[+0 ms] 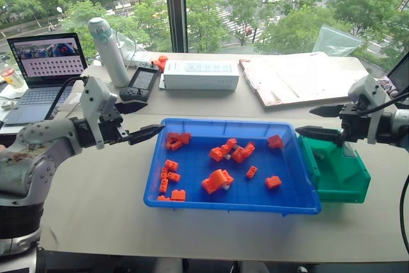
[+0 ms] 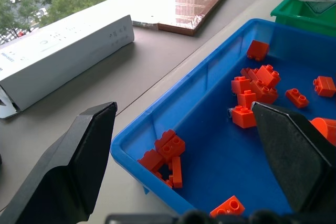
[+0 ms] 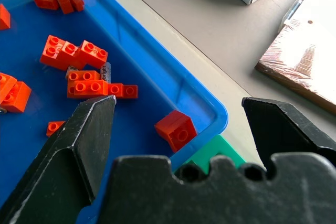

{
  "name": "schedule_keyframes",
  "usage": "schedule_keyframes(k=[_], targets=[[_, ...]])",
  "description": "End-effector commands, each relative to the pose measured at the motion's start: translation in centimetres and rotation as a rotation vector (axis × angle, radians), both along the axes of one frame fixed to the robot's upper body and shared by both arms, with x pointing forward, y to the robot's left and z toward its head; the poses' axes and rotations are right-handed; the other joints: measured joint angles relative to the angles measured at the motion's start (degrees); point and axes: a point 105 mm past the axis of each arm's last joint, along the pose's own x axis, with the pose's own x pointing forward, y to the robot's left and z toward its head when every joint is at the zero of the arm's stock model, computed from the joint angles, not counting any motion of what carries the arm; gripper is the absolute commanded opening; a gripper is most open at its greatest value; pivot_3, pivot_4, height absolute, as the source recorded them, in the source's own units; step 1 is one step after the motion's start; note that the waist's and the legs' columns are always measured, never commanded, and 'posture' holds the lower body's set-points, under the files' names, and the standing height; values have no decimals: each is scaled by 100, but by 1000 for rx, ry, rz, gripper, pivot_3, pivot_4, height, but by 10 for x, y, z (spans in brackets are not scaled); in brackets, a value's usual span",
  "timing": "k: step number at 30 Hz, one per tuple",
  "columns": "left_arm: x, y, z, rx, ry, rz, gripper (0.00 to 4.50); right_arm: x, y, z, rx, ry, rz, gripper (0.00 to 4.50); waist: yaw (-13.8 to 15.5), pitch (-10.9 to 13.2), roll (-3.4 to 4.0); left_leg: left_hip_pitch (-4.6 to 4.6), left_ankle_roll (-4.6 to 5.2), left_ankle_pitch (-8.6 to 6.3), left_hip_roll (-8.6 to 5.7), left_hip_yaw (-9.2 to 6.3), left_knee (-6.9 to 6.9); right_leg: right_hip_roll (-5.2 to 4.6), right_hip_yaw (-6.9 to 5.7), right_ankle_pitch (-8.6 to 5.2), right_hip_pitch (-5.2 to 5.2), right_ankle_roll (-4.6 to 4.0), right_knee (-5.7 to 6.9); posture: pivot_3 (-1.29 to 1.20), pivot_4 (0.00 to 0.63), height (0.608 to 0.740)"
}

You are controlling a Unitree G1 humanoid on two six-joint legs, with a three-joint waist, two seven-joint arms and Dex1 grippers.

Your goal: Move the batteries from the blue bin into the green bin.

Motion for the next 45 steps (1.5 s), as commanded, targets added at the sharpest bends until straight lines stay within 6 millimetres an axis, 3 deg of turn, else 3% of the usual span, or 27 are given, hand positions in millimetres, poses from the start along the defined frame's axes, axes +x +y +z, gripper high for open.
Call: schedule_keyframes(k=[1, 3, 7, 11, 14, 23, 27, 33, 37, 45], targets=[[-14, -5, 6, 44, 6, -93, 4436, -9, 18, 14, -105, -34, 116, 4500, 0, 0, 0, 0, 0, 0, 0, 0, 0, 0, 0, 0, 0, 0, 0, 0, 150, 740], [-33, -12, -4, 105, 80, -202, 4436, -20, 50, 4, -220, 15, 293, 4500, -34, 1, 0, -2, 0, 0, 1, 2, 0, 0, 2, 0, -4, -1, 0, 0, 150, 740], [-62, -20, -20, 218, 159, -347, 4436, -28, 89, -15, -302, 43, 470, 4500, -108, 1, -1, 0, -43, -27, 39, 21, -6, 21, 8, 2, -25, -23, -2, 0, 150, 740], [-76, -24, -24, 233, 181, -400, 4436, -17, 121, -32, -328, -7, 549, 4500, -127, 1, -8, -1, -46, -26, 49, 34, -3, 27, 9, 5, -55, -33, 0, 0, 150, 740], [-80, -22, -27, 254, 179, -390, 4436, -6, 131, -46, -383, -39, 578, 4500, -116, 1, -9, -3, -52, -22, 54, 41, -1, 31, 16, 8, -67, -36, 4, 0, 150, 740], [-83, -13, -32, 280, 193, -315, 4436, 30, 127, -66, -478, -114, 540, 4500, -73, 1, -12, -4, -57, -18, 64, 54, 5, 44, 24, 16, -74, -41, 9, 0, 150, 740], [-83, -11, -32, 279, 192, -297, 4500, 38, 126, -73, -489, -135, 530, 3517, -83, 1, -12, -4, -59, -15, 68, 55, 2, 51, 30, 17, -77, -43, 11, 0, 150, 740], [-79, -10, -29, 274, 177, -280, 4500, 43, 129, -75, -501, -188, 541, 1437, -91, 1, -12, -3, -63, -13, 68, 57, -1, 54, 36, 19, -81, -44, 15, 0, 150, 740], [-75, -11, -28, 272, 166, -278, 4500, 34, 123, -58, -489, -206, 579, 1437, -84, 1, -12, -3, -64, -12, 70, 58, -1, 57, 38, 19, -81, -44, 16, 0, 150, 740], [-67, -15, -26, 261, 156, -295, 4500, 22, 71, -47, -544, -90, 504, 1437, -58, 1, -13, -2, -65, -12, 72, 67, 0, 60, 48, 23, -83, -40, 17, 0, 150, 740]])
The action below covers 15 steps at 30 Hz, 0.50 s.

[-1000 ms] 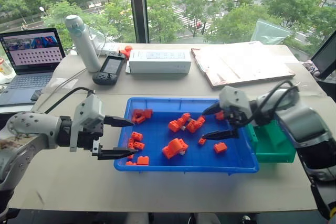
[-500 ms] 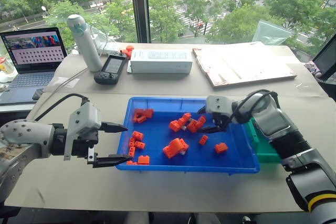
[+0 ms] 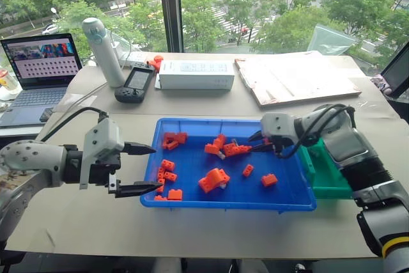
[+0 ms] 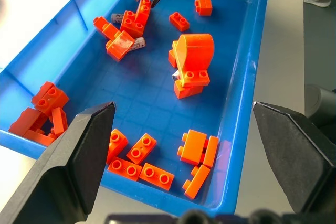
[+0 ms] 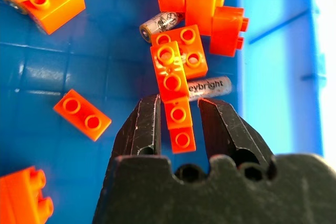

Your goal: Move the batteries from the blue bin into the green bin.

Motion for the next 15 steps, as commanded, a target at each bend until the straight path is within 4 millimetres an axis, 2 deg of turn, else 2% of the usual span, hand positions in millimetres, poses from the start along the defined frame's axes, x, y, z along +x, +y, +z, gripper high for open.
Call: schedule_keyframes(k=[1, 4, 6, 9, 12, 15], targets=[[6, -2, 5, -3, -34, -16, 4500, 0, -25, 11, -5, -10, -75, 1437, 4, 0, 0, 0, 0, 0, 2, 3, 0, 1, 1, 1, -2, -1, 0, 0, 150, 740], [9, -4, 5, -6, -35, -26, 4500, 0, -31, 10, -3, 0, -106, 1437, -10, 0, -1, 1, 0, 0, 7, 16, 0, 3, 12, 2, -7, -3, 0, 0, 150, 740], [12, -5, 6, -8, -36, -29, 4500, 1, -28, 12, 24, -17, -109, 1437, -14, 0, -1, 1, 1, 1, 12, 19, 0, 9, 18, 3, -6, -4, 0, 0, 150, 740], [15, -5, 8, -7, -41, -32, 4500, 0, -3, 21, 127, -24, -78, 1437, -30, 0, -2, 0, 41, 25, 24, 31, -1, 27, 44, 6, -2, -5, 4, 0, 150, 740], [17, -5, 11, -6, -51, -32, 4500, 2, 19, 22, 191, -25, -51, 1437, -58, -1, -3, 0, 37, 29, 55, 49, 0, 60, 72, 19, -7, -17, 3, 0, 150, 740], [16, -4, 12, -3, -51, -28, 4500, 3, 34, 16, 202, -30, -28, 2069, -71, -1, -3, 1, 34, 31, 69, 57, 0, 72, 75, 23, -10, -24, 3, 0, 150, 740]])
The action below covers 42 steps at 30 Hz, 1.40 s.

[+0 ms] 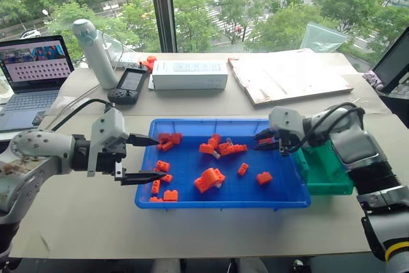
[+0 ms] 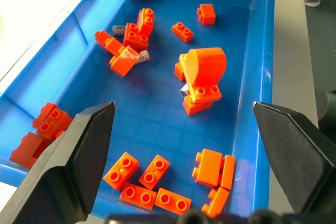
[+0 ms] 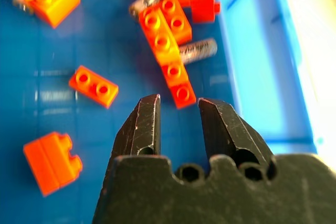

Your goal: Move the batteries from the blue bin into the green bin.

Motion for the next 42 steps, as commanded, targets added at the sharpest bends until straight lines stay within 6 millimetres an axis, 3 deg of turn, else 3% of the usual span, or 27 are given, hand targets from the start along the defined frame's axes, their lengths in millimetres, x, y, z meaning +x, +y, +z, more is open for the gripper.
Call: schedule_keyframes(k=[1, 4, 12, 17, 22, 25, 29, 35, 37, 40, 42], targets=[[-2, 1, 7, 13, -38, -5, 4500, 4, 15, 15, 31, -89, 15, 2379, -3, 0, 0, 0, 0, 0, 2, 3, 0, 0, 2, 0, -2, -1, 0, 0, 150, 740], [-3, 3, 8, 17, -40, 12, 4500, 10, 22, 12, 22, -129, 16, 3373, 20, 0, 0, -1, 0, 0, 2, 7, 1, 0, 4, 2, -4, -1, -1, 0, 150, 740], [-7, 6, 7, 30, -41, 38, 4500, 7, 33, -4, -16, -74, 75, 3373, 13, 0, 0, 0, -1, 0, 7, 13, 0, 1, 7, 4, -8, -3, -1, 0, 150, 740], [-8, 6, 7, 29, -43, 42, 4500, 9, 32, -13, -24, -54, 73, 2105, 13, 0, -1, 0, -1, 0, 7, 15, 0, 2, 8, 5, -8, -4, -1, 0, 150, 740], [-7, 5, 7, 29, -43, 39, 4500, 10, 29, -4, -16, -64, 73, 437, 7, -1, -1, 0, -1, 0, 8, 15, 0, 2, 8, 5, -8, -5, -1, 0, 150, 740], [-6, 4, 6, 28, -43, 34, 4500, 8, 23, 7, -10, -68, 75, 436, 12, -1, -1, 0, -2, 0, 9, 16, 0, 3, 9, 5, -8, -5, -1, 0, 150, 740], [-4, 2, 5, 27, -41, 19, 4500, -3, -8, 33, -43, -15, 46, 436, 67, 0, -1, -2, -2, 0, 8, 18, 2, 3, 10, 5, -10, -4, -1, 0, 150, 740], [-1, -2, 4, 18, -40, -2, 4500, -12, -44, 29, -141, 77, -44, 436, 59, -5, -9, 3, -43, -26, 14, 21, 0, 5, 11, 7, -10, -7, -4, 0, 150, 740], [0, -3, 4, 17, -41, -5, 4500, -13, -50, 25, -167, 93, -59, 1442, 57, -5, -9, 2, -42, -26, 13, 24, 1, 5, 13, 7, -11, -7, -4, 0, 150, 740], [0, -3, 4, 17, -40, -9, 4500, -13, -44, 32, -146, 73, -54, 2277, 52, -5, -9, 2, -41, -25, 13, 25, 1, 5, 15, 7, -12, -7, -3, 0, 150, 740], [-1, -3, 4, 18, -40, -9, 4500, -7, -34, 40, -113, 19, -51, 3075, 39, -5, -9, 2, -40, -25, 13, 26, 1, 5, 16, 7, -13, -7, -3, 0, 150, 740]])
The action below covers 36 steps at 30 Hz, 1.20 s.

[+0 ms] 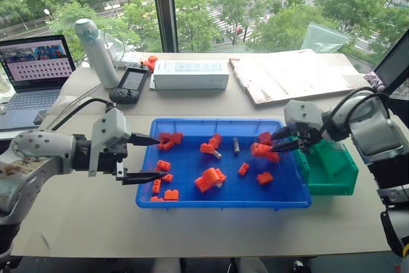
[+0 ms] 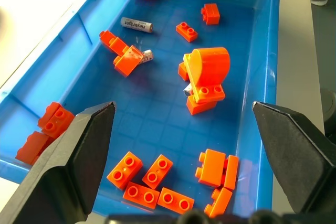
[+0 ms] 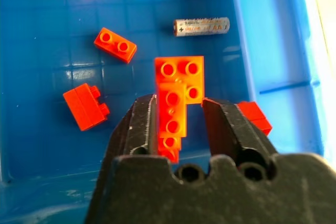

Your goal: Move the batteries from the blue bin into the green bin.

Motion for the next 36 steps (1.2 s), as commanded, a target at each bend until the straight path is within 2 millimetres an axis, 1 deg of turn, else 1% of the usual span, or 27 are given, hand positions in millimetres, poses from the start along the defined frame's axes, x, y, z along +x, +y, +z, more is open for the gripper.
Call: schedule_keyframes(k=[1, 2, 5, 6, 8, 10, 12, 23, 29, 34, 36], targets=[[-2, -3, 6, 9, -34, -23, 4500, 7, 20, 26, 51, -121, 30, 3399, -23, 0, 0, 0, 0, 0, 0, 0, 0, 0, 0, 0, 0, 0, 0, 0, 150, 740], [-2, -2, 6, 10, -34, -22, 4500, 8, 25, 26, 59, -130, 38, 3675, -33, 0, 0, 0, -1, 0, 1, 0, 0, 1, 1, 0, -1, 0, 1, 0, 150, 740], [-3, -2, 6, 13, -35, -18, 4500, 14, 47, 22, 110, -135, 50, 3675, -50, 0, 0, 0, 0, 0, 1, -1, 0, 1, -1, 0, 0, 0, 2, 0, 150, 740], [-3, -1, 6, 14, -35, -17, 4500, 15, 51, 20, 116, -137, 52, 3675, -53, 0, 0, 0, 0, 0, 0, -1, 0, 1, 0, 0, 0, 0, 2, 0, 150, 740], [-4, -1, 7, 15, -36, -11, 4500, 17, 63, 10, 147, -108, 61, 3675, -37, 0, 0, -1, 2, 2, 0, -1, 1, 1, 0, 0, 1, 0, 2, 0, 150, 740], [-5, 0, 7, 17, -37, -3, 4500, 22, 70, -5, 147, -99, 61, 3675, -30, -1, -1, 0, 25, 16, -1, -2, 3, 1, -2, 1, 3, 2, 2, 0, 150, 740], [-6, 2, 8, 22, -38, 5, 4500, 27, 73, -13, 143, -103, 60, 3675, -20, -1, -1, -1, 24, 15, -1, -2, 4, 1, -1, 2, 3, 3, 2, 0, 150, 740], [-11, 6, 8, 40, -37, 33, 4500, 51, 83, -27, 167, -141, 61, 3675, -56, -1, -1, -1, 17, 12, 0, -2, 1, 3, 0, 4, 2, 2, 2, 0, 150, 740], [-10, 10, 4, 71, -40, 52, 4500, 55, 91, -39, 178, -105, 71, 3675, -63, -1, -1, 0, 16, 12, 0, -2, -1, 3, 0, 4, 2, 1, 2, 0, 150, 740], [-11, 11, 2, 77, -39, 57, 4500, 58, 93, -43, 179, -96, 68, 3675, -65, -1, -1, 0, 15, 11, 0, -2, -2, 4, -1, 4, 2, 1, 2, 0, 150, 740], [-12, 11, 2, 78, -39, 58, 4500, 59, 96, -46, 185, -82, 72, 3675, -71, -1, -1, 0, -3, 1, 1, -2, -2, 4, -1, 5, 2, 0, 2, 0, 150, 740]])
